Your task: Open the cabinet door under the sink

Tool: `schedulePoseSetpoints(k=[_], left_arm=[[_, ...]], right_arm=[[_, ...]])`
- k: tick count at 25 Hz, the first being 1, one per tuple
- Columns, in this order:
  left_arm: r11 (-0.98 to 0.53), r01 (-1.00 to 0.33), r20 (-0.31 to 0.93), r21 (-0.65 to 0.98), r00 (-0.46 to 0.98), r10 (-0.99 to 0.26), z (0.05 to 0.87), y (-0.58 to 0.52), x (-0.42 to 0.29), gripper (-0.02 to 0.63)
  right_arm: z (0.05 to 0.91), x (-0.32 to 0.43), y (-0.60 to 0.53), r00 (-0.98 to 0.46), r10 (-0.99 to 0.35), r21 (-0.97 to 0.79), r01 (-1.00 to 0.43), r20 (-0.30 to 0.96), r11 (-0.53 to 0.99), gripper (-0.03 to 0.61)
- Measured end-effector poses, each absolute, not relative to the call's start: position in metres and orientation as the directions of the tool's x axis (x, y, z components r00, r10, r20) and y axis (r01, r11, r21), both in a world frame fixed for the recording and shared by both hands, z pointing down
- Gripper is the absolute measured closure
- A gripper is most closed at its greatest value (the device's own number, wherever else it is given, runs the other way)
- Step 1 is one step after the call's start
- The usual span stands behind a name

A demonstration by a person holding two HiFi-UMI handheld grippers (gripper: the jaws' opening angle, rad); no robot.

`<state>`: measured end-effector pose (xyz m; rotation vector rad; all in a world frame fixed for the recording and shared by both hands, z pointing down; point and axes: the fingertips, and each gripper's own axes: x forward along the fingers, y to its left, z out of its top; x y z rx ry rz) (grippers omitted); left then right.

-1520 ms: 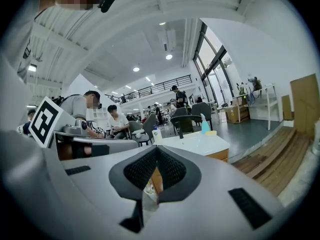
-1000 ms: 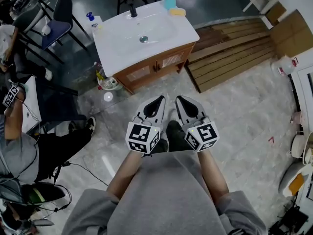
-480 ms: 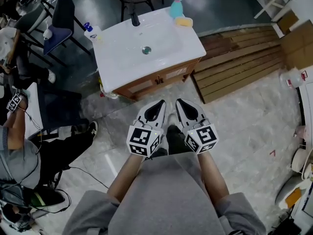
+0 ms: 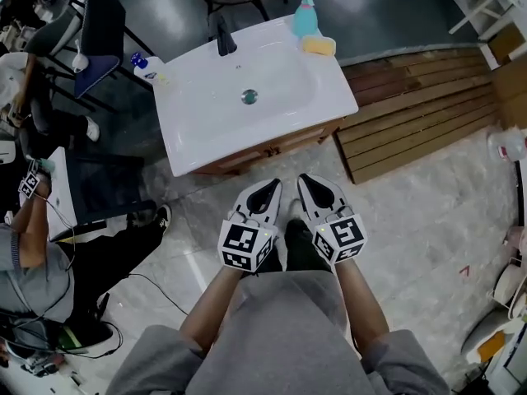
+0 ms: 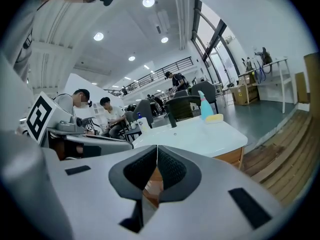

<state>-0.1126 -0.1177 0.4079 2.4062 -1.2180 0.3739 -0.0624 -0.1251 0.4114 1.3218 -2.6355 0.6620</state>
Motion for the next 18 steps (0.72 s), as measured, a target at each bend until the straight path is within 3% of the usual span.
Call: schedulePoseSetpoints(k=[18], left_arm=[[-0.584, -0.762, 0.504, 0.279, 0.634, -0.587, 0.513, -0.162, -0.136, 0.606]], right_arm=[[0.519, -0.082, -0.17, -0.61, -0.705, -0.338, -0.791, 0.362, 0.51, 0.566]])
